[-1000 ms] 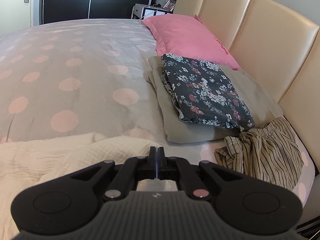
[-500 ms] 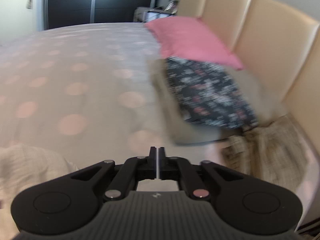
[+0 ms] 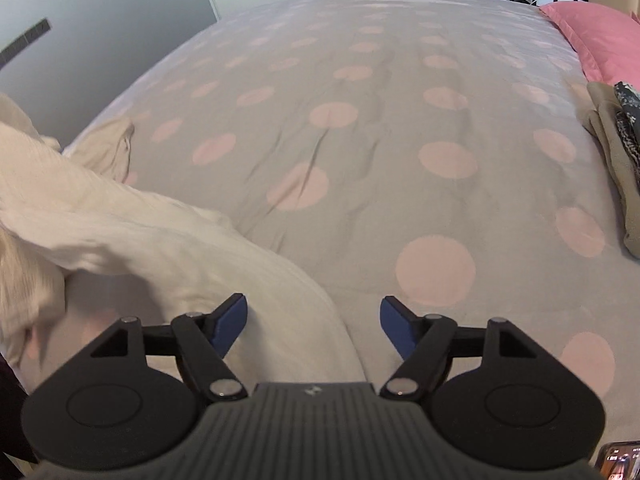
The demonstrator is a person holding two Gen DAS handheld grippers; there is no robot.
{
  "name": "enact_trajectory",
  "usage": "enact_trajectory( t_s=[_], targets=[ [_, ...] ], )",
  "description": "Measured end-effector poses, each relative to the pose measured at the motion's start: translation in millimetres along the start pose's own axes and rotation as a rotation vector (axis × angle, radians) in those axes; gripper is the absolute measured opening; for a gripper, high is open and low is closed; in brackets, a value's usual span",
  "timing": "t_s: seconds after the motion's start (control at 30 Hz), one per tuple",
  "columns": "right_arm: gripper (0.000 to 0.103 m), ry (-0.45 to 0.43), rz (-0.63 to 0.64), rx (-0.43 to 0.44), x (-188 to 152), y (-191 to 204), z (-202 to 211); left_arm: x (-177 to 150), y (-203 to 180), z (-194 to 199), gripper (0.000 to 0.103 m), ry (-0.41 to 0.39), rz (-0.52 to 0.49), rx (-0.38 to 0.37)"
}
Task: Fold clothes
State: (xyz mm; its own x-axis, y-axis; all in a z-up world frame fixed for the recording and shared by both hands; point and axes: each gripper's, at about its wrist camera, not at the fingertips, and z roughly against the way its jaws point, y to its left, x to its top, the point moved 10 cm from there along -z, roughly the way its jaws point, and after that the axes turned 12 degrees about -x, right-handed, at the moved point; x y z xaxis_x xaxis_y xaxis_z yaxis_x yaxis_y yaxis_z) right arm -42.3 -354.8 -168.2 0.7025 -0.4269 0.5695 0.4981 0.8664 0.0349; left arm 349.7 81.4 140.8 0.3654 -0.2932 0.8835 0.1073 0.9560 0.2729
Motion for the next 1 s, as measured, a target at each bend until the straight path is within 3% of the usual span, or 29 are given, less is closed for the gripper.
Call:
enact_trajectory(
  t_s=[0.13, 0.23, 0.3, 0.37, 0.6, 0.73, 0.87, 0.93, 1.0],
  targets=[
    [0.075, 0.019, 0.026, 0.007, -3.1, 1.4, -6.7, -25.6, -12.8, -21.6, 0.008, 0.119, -0.017, -0.057],
    [0.073, 0.01, 0.043, 0.009, -2.7, -0.5, -5.7, -43.8, -35.3, -15.2, 0.029, 0.1, -0.095, -0.11],
    [0.066, 0.014, 0.057, 0.01, -3.9, -1.6, -5.7, -55.8, -54.6, -10.3, 0.036, 0.105, -0.145, -0.162],
    [0.062, 0.028, 0.068, 0.014, -5.9, -2.0, -5.3, -67.7, -74.0, -3.2, 0.037, 0.118, -0.186, -0.209],
    [0.064, 0.015, 0.171, 0.065, -17.7, 7.9, 18.6, -107.3, -126.7, 16.3, 0.039, 0.168, -0.278, -0.361],
    [0.068, 0.025, 0.279, 0.033, -38.0, 13.2, 21.9, -130.7, -152.1, 26.3, 0.039, 0.203, -0.329, -0.435],
    [0.066, 0.04, 0.341, -0.056, -49.4, 5.8, 9.8, -154.3, -177.2, 36.9, 0.039, 0.237, -0.381, -0.509],
    [0.051, 0.046, 0.341, -0.102, -51.2, -1.2, 3.1, -166.2, -189.6, 42.4, 0.04, 0.254, -0.407, -0.546],
    [0.014, 0.032, 0.319, -0.117, -46.6, -4.9, 1.2, -176.5, -199.8, 48.0, 0.043, 0.268, -0.434, -0.581]
  ],
)
